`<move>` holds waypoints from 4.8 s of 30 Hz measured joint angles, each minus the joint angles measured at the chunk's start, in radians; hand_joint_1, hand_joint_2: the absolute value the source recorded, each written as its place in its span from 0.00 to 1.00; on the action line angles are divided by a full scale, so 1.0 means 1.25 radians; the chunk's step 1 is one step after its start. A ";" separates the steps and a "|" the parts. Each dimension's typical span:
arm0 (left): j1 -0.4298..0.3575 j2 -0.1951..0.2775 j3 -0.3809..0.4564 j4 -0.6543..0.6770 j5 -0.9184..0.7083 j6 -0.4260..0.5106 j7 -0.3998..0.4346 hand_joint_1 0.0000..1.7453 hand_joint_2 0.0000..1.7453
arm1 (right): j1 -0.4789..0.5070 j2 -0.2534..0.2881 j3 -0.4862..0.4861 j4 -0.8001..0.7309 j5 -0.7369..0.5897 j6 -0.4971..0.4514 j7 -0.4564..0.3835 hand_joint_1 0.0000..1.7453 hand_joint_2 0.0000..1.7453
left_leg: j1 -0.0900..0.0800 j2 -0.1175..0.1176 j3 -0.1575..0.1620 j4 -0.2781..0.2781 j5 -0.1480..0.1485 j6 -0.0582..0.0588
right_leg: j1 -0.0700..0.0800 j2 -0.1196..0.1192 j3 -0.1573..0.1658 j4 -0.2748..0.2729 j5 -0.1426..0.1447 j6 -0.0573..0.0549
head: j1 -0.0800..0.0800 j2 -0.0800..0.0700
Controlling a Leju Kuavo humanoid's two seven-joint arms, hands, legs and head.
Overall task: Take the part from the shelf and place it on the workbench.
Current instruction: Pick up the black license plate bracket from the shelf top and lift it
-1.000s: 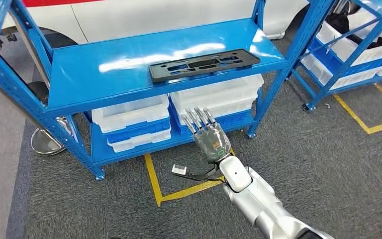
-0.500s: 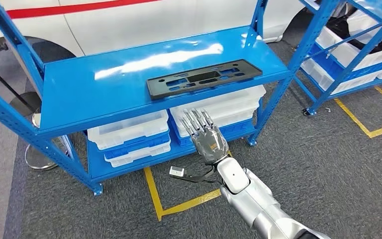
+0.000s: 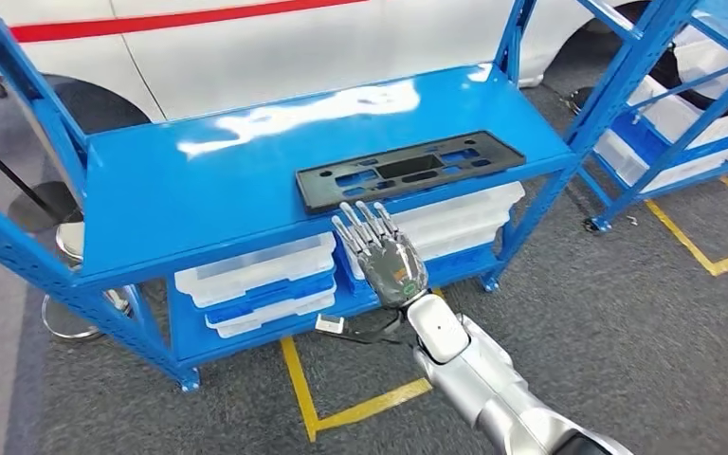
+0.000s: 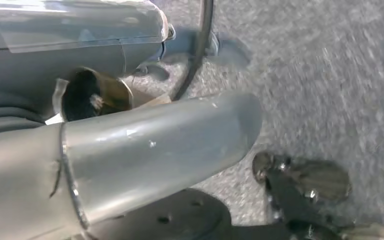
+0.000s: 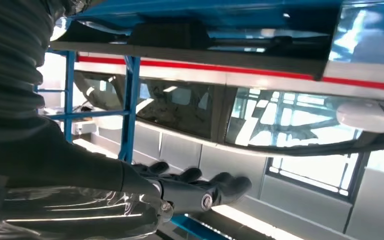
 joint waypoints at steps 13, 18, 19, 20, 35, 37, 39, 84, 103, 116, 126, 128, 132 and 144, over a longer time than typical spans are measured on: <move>0.004 0.009 0.000 0.001 0.004 -0.003 0.000 0.00 0.00 | 0.001 -0.001 -0.012 0.021 -0.011 0.000 0.026 0.00 1.00 | 0.038 0.007 -0.120 0.047 0.069 -0.080 | -0.064 0.001 0.117 -0.028 -0.076 0.065 | -0.008 0.000; -0.001 0.009 0.001 0.002 0.014 -0.003 -0.001 0.00 0.00 | -0.008 -0.024 -0.059 0.043 -0.016 0.000 0.056 0.00 1.00 | 0.033 0.004 -0.133 0.061 0.071 -0.036 | -0.065 -0.003 0.104 0.014 -0.113 0.091 | -0.011 0.000; -0.001 0.009 0.001 0.002 0.014 -0.005 -0.004 0.00 0.00 | -0.011 -0.032 -0.072 0.044 -0.018 0.000 0.063 0.00 1.00 | 0.033 0.004 -0.132 0.061 0.069 -0.032 | -0.066 -0.004 0.095 0.035 -0.126 0.093 | -0.011 0.000; -0.001 0.009 0.001 0.002 0.013 -0.008 -0.009 0.00 0.00 | -0.012 -0.041 -0.085 0.046 -0.022 0.000 0.071 0.00 1.00 | 0.033 0.004 -0.131 0.061 0.068 -0.029 | -0.065 -0.005 0.077 0.072 -0.144 0.094 | -0.011 0.000; -0.004 0.006 0.001 0.002 0.010 -0.020 -0.019 0.00 0.00 | 0.012 -0.117 -0.160 0.050 -0.027 0.000 0.106 0.00 1.00 | 0.003 0.004 -0.108 0.080 0.024 -0.027 | -0.034 -0.010 0.070 -0.014 -0.048 0.031 | -0.012 0.000; -0.003 0.006 0.001 0.002 0.010 -0.020 -0.019 0.00 0.00 | 0.017 -0.122 -0.176 0.054 -0.027 0.000 0.111 0.00 1.00 | 0.006 0.005 -0.148 0.168 -0.022 -0.033 | -0.037 -0.012 0.074 -0.019 -0.046 0.033 | -0.013 0.000; -0.002 0.007 0.001 0.002 0.010 -0.019 -0.022 0.00 0.00 | 0.026 -0.130 -0.195 0.058 -0.027 0.000 0.116 0.00 1.00 | 0.010 0.005 -0.184 0.240 -0.044 -0.040 | -0.037 -0.013 0.071 -0.015 -0.047 0.034 | -0.013 0.000; -0.004 0.018 0.003 0.002 0.014 0.027 -0.029 0.00 0.00 | 0.098 -0.142 -0.344 0.041 -0.007 0.000 0.081 0.00 1.00 | 0.016 0.008 -0.086 0.027 0.063 0.003 | -0.046 -0.006 -0.005 0.160 -0.149 0.093 | -0.010 0.000; -0.001 0.015 -0.002 0.002 -0.033 0.006 -0.007 0.00 0.00 | 0.398 -0.224 -0.498 -0.239 -0.024 0.000 0.066 0.00 1.00 | 0.019 0.005 -0.068 0.016 0.055 -0.017 | -0.041 -0.009 0.078 -0.003 -0.069 0.070 | -0.011 0.000; -0.006 -0.022 -0.034 0.002 -0.056 -0.002 0.040 0.00 0.00 | 0.596 -0.229 -0.678 -0.489 0.012 0.010 -0.023 0.00 1.00 | 0.017 0.010 -0.067 0.015 0.052 -0.025 | -0.041 -0.004 0.078 -0.001 -0.070 0.069 | -0.011 0.000; -0.007 -0.033 -0.030 0.002 -0.022 0.013 0.023 0.00 0.00 | 0.565 -0.241 -0.581 -0.571 0.025 0.001 -0.003 0.00 1.00 | 0.016 0.010 -0.067 0.016 0.053 -0.025 | -0.041 -0.004 0.078 -0.001 -0.070 0.071 | -0.011 0.000; -0.007 -0.034 -0.025 0.002 -0.016 0.015 0.023 0.00 0.00 | 0.555 -0.248 -0.532 -0.585 0.025 0.001 0.011 0.00 1.00 | 0.016 0.010 -0.067 0.016 0.053 -0.025 | -0.041 -0.004 0.078 -0.001 -0.069 0.071 | -0.011 0.000; -0.007 -0.034 -0.020 0.002 -0.014 0.019 0.018 0.00 0.00 | 0.527 -0.260 -0.438 -0.597 0.026 0.001 0.024 0.00 1.00 | 0.016 0.010 -0.067 0.016 0.053 -0.025 | -0.041 -0.004 0.078 -0.001 -0.069 0.071 | -0.011 0.000; -0.007 -0.034 -0.013 0.002 -0.012 0.023 0.011 0.00 0.00 | 0.479 -0.274 -0.323 -0.610 0.026 0.001 0.034 0.00 1.00 | 0.016 0.010 -0.067 0.016 0.053 -0.026 | -0.041 -0.004 0.078 -0.001 -0.069 0.071 | -0.011 0.000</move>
